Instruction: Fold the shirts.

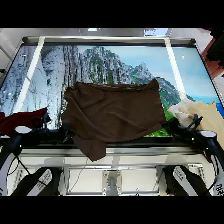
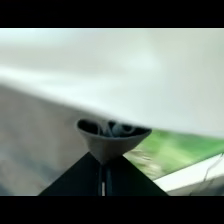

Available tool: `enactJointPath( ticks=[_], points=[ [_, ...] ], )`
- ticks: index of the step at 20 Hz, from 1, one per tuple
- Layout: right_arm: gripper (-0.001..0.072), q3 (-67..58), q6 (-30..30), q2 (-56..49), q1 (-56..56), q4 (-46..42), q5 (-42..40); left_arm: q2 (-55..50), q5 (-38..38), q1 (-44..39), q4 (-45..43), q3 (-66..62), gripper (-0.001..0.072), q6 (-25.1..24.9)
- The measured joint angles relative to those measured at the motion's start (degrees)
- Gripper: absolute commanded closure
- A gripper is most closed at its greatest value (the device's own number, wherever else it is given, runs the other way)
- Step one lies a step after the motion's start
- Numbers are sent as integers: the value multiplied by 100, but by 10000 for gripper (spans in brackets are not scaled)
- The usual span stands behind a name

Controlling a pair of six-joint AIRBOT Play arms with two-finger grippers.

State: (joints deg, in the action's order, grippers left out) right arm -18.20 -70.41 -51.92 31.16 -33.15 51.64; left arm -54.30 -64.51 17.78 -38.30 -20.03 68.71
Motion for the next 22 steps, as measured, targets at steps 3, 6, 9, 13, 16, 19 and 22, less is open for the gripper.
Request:
enactJointPath(
  ticks=[3, 6, 9, 13, 16, 19, 22],
  points=[
    [686, -839, 505, 273, 7, 260, 592, 79, -170, 2, 708, -728, 699, -498],
    [687, -2041, 647, 885, 20, 350, 955, 407, -385, 9, 1366, -1950, 699, -866],
    [689, -3458, 435, 1696, 243, 98, 844, 964, -437, 127, 1672, -3491, 699, -1027],
    [690, -5305, -92, 2441, 997, -868, 590, 1803, 529, 634, 1808, -5322, 700, -1080],
    [690, -6310, -227, 2559, 1364, -1248, 619, 2162, 1279, 901, 1285, -6356, 700, -855],
    [687, -6808, -223, 2328, 1502, -984, 682, 2129, 828, 1008, 278, -6961, 699, -365],
    [687, -6994, 26, 1709, 1534, 22, 1241, 1668, -107, 1043, -195, -7184, 700, 46]
  ],
)
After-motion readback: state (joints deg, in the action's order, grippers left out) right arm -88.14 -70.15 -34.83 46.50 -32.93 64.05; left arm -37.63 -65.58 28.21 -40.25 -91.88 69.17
